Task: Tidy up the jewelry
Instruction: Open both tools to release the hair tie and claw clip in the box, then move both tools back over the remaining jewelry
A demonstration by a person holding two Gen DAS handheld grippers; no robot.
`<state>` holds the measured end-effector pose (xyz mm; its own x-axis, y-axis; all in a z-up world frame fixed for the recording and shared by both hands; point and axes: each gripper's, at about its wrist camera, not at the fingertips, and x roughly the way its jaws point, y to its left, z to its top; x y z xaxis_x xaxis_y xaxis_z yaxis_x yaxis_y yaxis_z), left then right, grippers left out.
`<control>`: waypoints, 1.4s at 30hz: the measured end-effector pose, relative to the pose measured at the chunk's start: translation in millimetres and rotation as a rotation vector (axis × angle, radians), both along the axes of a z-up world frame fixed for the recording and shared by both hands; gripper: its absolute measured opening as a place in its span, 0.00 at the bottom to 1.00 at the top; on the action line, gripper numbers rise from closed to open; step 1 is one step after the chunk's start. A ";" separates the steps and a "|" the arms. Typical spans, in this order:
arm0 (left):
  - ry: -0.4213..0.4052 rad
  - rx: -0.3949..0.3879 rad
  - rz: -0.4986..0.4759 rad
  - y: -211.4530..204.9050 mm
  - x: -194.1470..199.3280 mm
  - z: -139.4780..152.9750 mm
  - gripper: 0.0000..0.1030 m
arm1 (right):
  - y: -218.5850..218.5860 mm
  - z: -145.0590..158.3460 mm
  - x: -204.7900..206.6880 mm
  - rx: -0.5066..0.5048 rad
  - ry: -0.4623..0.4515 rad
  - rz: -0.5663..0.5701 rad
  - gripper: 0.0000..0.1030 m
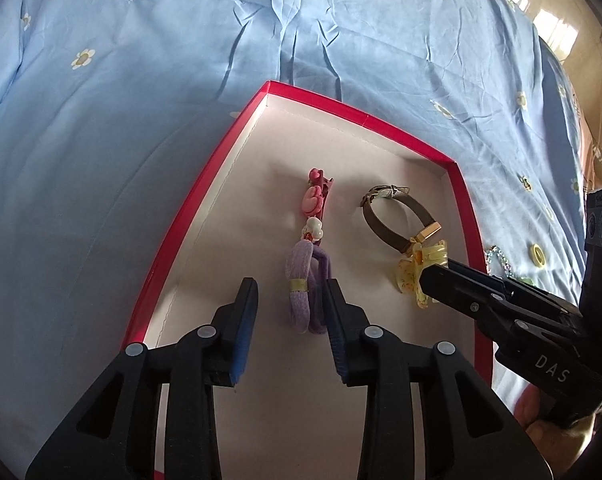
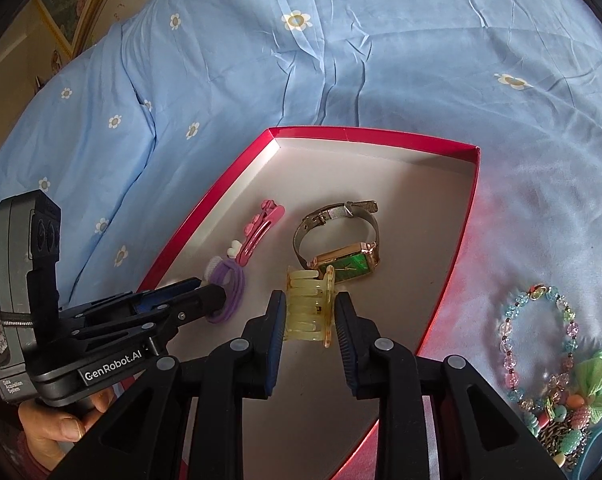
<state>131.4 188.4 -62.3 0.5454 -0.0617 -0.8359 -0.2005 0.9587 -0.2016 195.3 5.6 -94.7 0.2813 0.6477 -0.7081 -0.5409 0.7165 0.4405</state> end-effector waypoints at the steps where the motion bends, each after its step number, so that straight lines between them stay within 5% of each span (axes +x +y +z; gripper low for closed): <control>1: -0.001 -0.002 0.003 0.5 -0.6 0.3 0.32 | -0.1 0.0 -0.2 -0.001 0.002 -0.001 0.29; 3: -0.008 -0.007 0.010 1.8 -2.7 1.6 0.33 | -0.3 -0.5 -0.2 0.002 0.007 -0.001 0.36; 20: -0.057 -0.055 0.017 -8.9 -33.4 20.3 0.39 | -26.2 18.2 -22.0 0.040 -0.027 -0.034 0.42; 42: -0.079 -0.053 -0.172 -98.5 -47.7 32.8 0.40 | -150.3 23.6 -62.3 0.046 -0.066 -0.246 0.43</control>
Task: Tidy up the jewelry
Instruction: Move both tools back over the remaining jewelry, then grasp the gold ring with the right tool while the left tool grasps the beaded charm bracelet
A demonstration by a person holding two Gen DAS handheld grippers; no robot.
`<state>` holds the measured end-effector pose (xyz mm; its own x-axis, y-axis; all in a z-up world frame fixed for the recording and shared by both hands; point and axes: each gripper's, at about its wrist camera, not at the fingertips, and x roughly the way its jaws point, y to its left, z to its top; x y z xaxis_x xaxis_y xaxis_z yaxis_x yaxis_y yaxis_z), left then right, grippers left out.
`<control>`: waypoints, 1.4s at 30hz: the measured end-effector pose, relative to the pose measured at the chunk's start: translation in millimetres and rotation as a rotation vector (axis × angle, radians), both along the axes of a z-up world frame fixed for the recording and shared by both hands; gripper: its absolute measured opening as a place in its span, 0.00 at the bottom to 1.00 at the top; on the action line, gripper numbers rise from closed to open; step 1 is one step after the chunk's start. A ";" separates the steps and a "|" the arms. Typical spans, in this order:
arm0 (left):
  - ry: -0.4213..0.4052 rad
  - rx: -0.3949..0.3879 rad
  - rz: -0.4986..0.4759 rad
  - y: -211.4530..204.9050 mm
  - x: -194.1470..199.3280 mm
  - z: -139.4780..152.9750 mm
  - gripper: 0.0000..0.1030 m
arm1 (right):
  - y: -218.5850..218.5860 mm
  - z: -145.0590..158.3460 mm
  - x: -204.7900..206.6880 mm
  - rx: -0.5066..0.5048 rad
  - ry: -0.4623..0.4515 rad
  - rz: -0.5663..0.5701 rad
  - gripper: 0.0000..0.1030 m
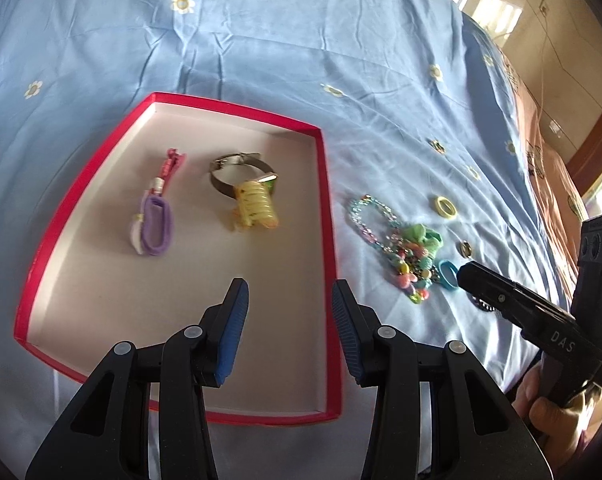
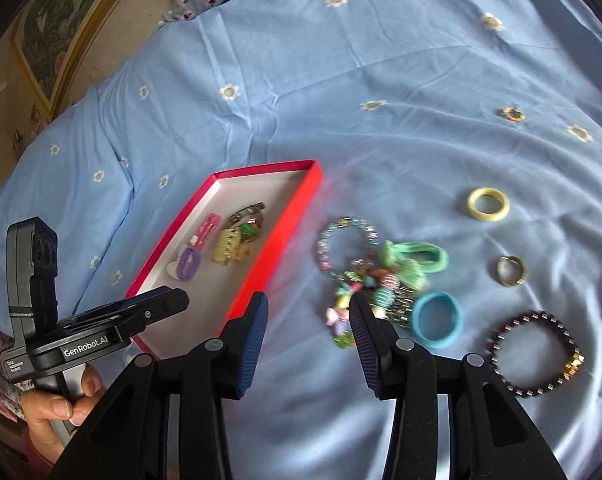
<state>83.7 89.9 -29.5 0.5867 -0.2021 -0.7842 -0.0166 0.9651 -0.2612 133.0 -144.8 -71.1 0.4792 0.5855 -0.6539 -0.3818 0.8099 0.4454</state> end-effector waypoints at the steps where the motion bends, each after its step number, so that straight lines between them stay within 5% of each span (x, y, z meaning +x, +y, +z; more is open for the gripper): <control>1: 0.001 0.002 -0.009 -4.0 0.4 -0.1 0.40 | -6.3 -0.8 -1.4 -0.002 0.000 -0.012 0.43; 18: 0.023 0.057 -0.186 -78.3 20.6 -4.6 0.40 | -92.3 -9.6 3.5 -0.030 -0.007 -0.199 0.43; 36: 0.106 0.115 -0.259 -114.9 63.3 -39.7 0.40 | -77.5 -36.7 49.7 -0.254 -0.005 -0.173 0.41; 42: 0.088 0.111 -0.284 -115.8 64.6 -42.0 0.12 | -68.5 -45.1 49.6 -0.343 -0.031 -0.163 0.23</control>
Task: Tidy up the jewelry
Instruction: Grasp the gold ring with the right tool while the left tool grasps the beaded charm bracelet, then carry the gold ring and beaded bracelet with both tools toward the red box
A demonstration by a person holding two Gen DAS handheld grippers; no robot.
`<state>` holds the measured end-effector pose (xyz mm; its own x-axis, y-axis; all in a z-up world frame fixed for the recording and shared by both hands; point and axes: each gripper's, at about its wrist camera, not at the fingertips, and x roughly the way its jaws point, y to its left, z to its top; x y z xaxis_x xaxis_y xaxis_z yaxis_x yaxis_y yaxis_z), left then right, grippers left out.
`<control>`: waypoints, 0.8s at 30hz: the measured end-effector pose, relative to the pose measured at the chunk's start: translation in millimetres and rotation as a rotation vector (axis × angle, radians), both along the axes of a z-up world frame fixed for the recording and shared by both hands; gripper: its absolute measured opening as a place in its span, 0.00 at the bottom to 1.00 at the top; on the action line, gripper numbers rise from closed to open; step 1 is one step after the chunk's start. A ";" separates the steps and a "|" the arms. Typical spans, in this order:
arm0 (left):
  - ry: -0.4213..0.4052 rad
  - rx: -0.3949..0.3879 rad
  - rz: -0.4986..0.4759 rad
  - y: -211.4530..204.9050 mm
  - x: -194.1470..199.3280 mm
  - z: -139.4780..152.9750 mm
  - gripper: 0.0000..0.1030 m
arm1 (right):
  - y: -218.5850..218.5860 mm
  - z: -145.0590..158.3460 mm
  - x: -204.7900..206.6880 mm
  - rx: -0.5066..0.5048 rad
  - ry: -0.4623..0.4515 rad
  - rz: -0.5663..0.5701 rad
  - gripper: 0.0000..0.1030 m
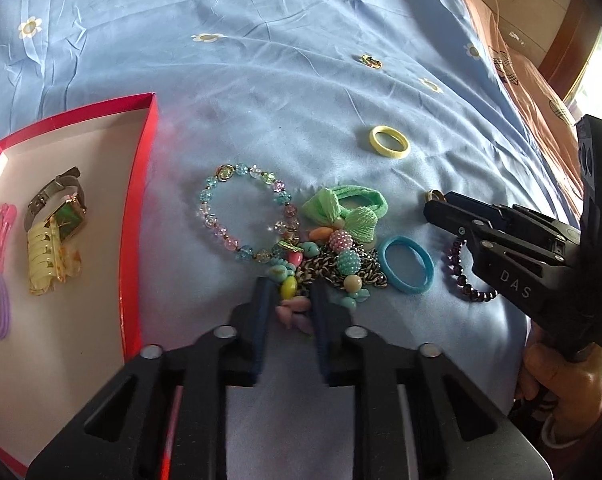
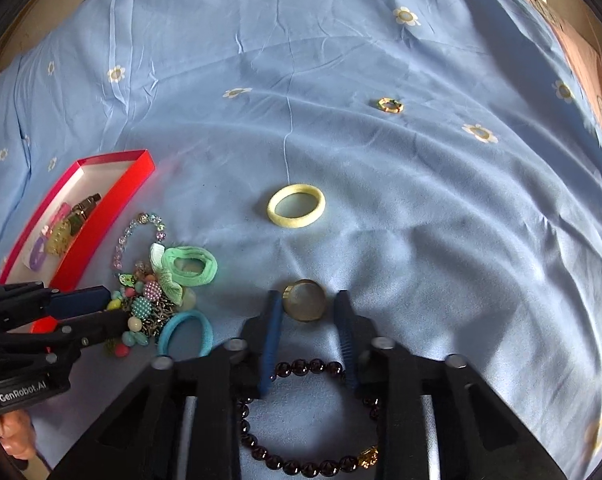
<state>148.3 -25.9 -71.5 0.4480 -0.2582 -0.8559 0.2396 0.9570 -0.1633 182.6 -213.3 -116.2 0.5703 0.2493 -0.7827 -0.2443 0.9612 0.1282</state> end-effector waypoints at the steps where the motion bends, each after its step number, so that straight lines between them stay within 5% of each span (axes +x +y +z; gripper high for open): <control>1: -0.005 -0.005 -0.003 0.1 -0.4 0.8 0.12 | 1.2 0.9 -0.2 -0.005 -0.003 0.002 0.23; 24: -0.166 -0.174 0.061 48.7 -47.8 73.2 0.12 | 23.7 50.4 -36.1 0.211 -0.045 0.108 0.22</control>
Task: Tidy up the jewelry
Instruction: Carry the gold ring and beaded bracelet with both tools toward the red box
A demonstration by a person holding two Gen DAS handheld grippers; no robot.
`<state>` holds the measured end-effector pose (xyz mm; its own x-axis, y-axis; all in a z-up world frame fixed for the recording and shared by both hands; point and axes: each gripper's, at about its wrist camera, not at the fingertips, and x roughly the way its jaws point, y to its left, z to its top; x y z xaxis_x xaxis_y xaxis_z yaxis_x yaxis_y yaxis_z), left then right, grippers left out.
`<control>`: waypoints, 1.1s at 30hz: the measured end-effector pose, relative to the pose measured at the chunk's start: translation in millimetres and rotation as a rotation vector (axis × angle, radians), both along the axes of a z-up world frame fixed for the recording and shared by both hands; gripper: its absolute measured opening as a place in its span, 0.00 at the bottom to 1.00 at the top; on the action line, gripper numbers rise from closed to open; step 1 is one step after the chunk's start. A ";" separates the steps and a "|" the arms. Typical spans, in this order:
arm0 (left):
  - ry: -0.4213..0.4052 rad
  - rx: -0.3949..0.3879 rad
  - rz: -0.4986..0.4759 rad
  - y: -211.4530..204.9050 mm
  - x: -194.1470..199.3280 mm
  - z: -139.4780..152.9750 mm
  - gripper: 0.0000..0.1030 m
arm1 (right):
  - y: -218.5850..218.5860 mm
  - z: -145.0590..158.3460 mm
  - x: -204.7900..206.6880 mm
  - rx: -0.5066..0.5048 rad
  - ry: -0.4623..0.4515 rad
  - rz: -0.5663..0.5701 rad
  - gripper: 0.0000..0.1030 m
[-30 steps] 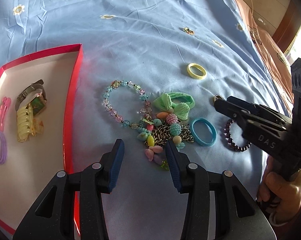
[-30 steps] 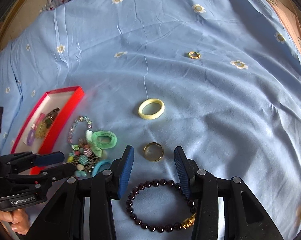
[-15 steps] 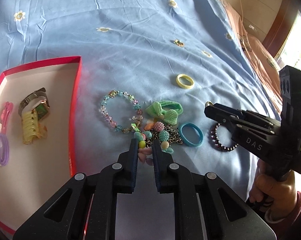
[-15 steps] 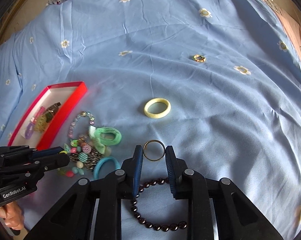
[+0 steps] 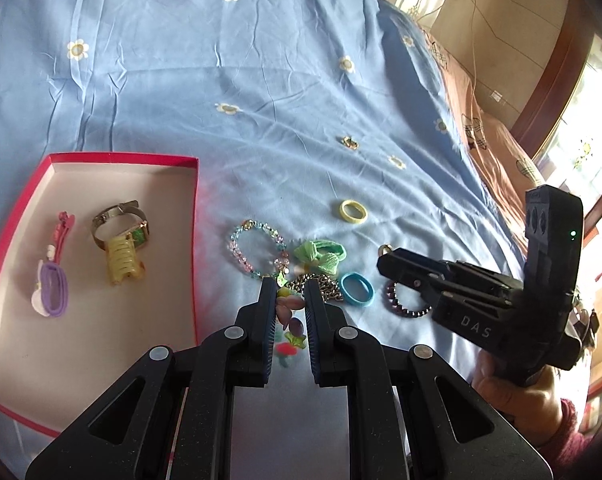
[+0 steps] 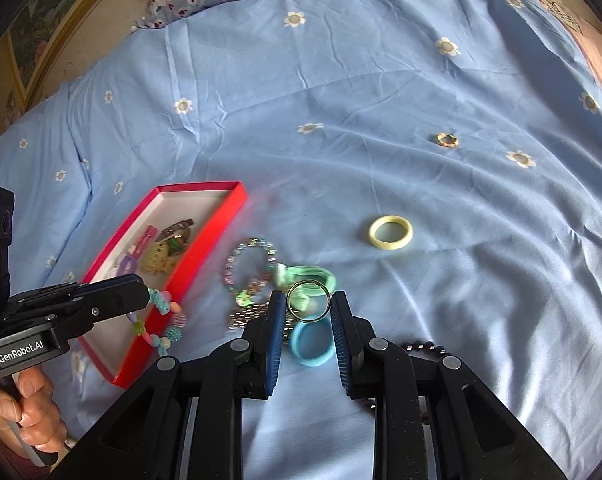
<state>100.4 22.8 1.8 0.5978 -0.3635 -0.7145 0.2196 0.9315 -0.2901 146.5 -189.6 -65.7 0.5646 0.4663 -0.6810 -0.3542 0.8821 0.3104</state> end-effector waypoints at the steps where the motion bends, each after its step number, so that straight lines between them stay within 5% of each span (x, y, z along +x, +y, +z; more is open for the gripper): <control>1: -0.004 -0.003 0.004 2.2 -2.3 2.2 0.12 | 3.0 1.1 -1.4 0.003 -0.001 0.009 0.22; 33: -0.014 -0.035 0.251 112.9 -23.7 -1.6 0.12 | 143.0 3.2 -17.9 0.055 0.054 0.305 0.22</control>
